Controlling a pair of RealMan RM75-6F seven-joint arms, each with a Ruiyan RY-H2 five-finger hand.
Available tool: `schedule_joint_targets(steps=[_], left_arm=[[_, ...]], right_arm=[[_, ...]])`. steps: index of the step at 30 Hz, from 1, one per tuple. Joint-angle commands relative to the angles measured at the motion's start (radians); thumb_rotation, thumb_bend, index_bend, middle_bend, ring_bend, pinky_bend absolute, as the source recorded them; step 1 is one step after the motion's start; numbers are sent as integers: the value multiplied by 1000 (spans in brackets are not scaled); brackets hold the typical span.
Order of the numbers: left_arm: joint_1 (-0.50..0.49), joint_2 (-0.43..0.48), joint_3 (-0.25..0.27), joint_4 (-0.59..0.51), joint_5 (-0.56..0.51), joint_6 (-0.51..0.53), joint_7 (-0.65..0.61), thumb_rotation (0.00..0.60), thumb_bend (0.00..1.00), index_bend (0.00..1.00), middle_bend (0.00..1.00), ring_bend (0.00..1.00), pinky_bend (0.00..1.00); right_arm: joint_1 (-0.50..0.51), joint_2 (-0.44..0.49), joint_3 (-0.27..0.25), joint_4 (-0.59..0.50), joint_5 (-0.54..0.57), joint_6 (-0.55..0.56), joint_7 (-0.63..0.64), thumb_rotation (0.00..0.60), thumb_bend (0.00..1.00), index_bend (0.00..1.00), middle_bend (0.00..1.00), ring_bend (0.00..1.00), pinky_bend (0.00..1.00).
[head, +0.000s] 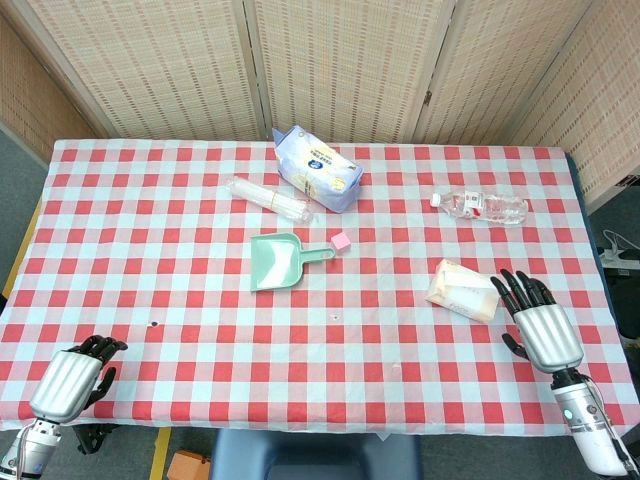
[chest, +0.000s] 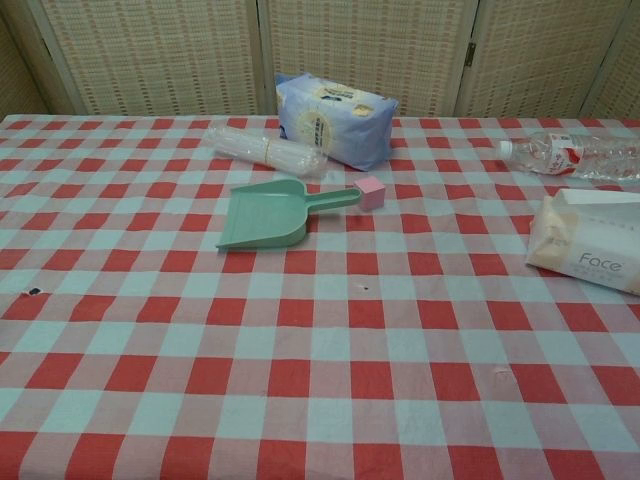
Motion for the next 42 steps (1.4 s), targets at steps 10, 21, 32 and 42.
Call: schedule_joint_targets(steps=[10,21,32,42], left_arm=[[7,5,0,-9,5,16,4,600,533,350,365,298,647],[9,11,2,-17,6,18,-3,600,532,358,367,297,648],[8,11,1,-17,8,19,-8,600,533,360,367,298,648],[6,11,0,-15,6,15,-15,600,534,362,368,299,648]], right_arm=[[-15,-46,11,43,-27,62,6,600,158,0,0,0,134],[34,-202,92,238,5,79,18,600,158,168,57,42,176],[168,-347,156,485,87,-89,56,600,159,262,115,66,196],[202,-396,126,571,81,-140,132,600,303,472,175,111,223]])
